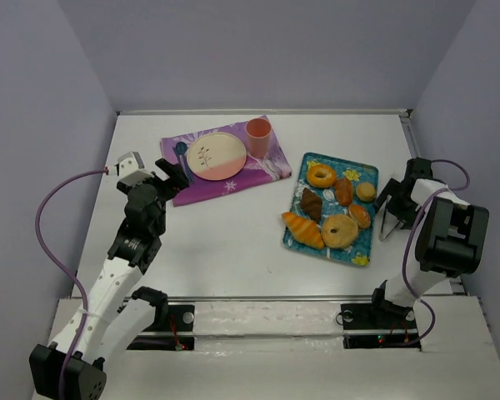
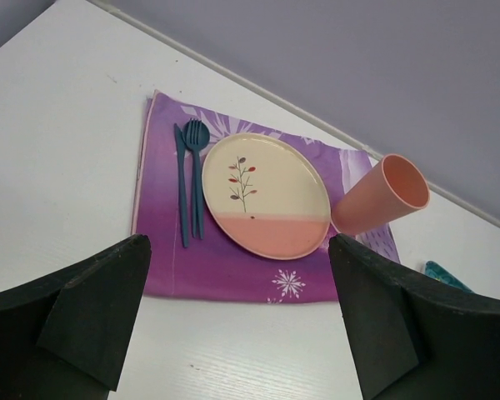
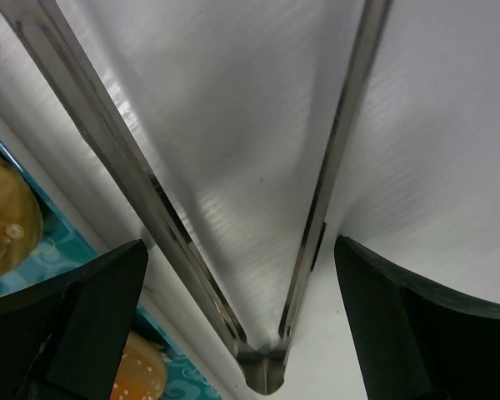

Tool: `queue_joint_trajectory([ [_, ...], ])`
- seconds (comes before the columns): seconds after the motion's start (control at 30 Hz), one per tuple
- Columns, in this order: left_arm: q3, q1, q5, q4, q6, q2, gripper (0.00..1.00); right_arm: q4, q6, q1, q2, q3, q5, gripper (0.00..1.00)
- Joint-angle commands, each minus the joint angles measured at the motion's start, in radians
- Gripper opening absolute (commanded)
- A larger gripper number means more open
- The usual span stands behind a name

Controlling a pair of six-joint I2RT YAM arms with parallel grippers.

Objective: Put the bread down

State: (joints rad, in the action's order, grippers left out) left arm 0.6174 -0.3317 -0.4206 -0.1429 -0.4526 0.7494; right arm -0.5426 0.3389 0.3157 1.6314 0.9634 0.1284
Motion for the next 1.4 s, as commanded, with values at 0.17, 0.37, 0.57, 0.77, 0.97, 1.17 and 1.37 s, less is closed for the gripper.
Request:
queue_joint_trajectory([
  [0.17,-0.015,0.002,-0.041,-0.078,0.014,-0.024,0.99,0.122,-0.054,0.008,0.143,0.083,0.079,0.96],
  [0.37,-0.011,0.002,-0.053,-0.069,0.012,-0.027,0.99,0.174,-0.058,0.008,0.17,0.078,0.1,0.85],
  [0.57,-0.016,0.002,-0.052,-0.064,0.009,-0.048,0.99,0.182,-0.075,0.008,0.101,0.055,0.018,0.48],
  [0.77,-0.013,0.002,-0.037,-0.054,-0.001,-0.067,0.99,0.145,-0.104,0.008,-0.181,0.032,-0.044,0.38],
  [0.97,-0.015,0.002,-0.026,-0.046,-0.003,-0.102,0.99,-0.006,-0.083,0.008,-0.428,0.075,-0.235,0.37],
  [1.17,-0.022,0.002,-0.02,-0.052,-0.006,-0.119,0.99,-0.124,-0.135,0.008,-0.51,0.127,-0.496,0.38],
  [1.37,-0.012,0.002,-0.021,-0.05,-0.003,-0.099,0.99,-0.226,-0.184,-0.058,-0.528,0.152,-0.529,0.4],
])
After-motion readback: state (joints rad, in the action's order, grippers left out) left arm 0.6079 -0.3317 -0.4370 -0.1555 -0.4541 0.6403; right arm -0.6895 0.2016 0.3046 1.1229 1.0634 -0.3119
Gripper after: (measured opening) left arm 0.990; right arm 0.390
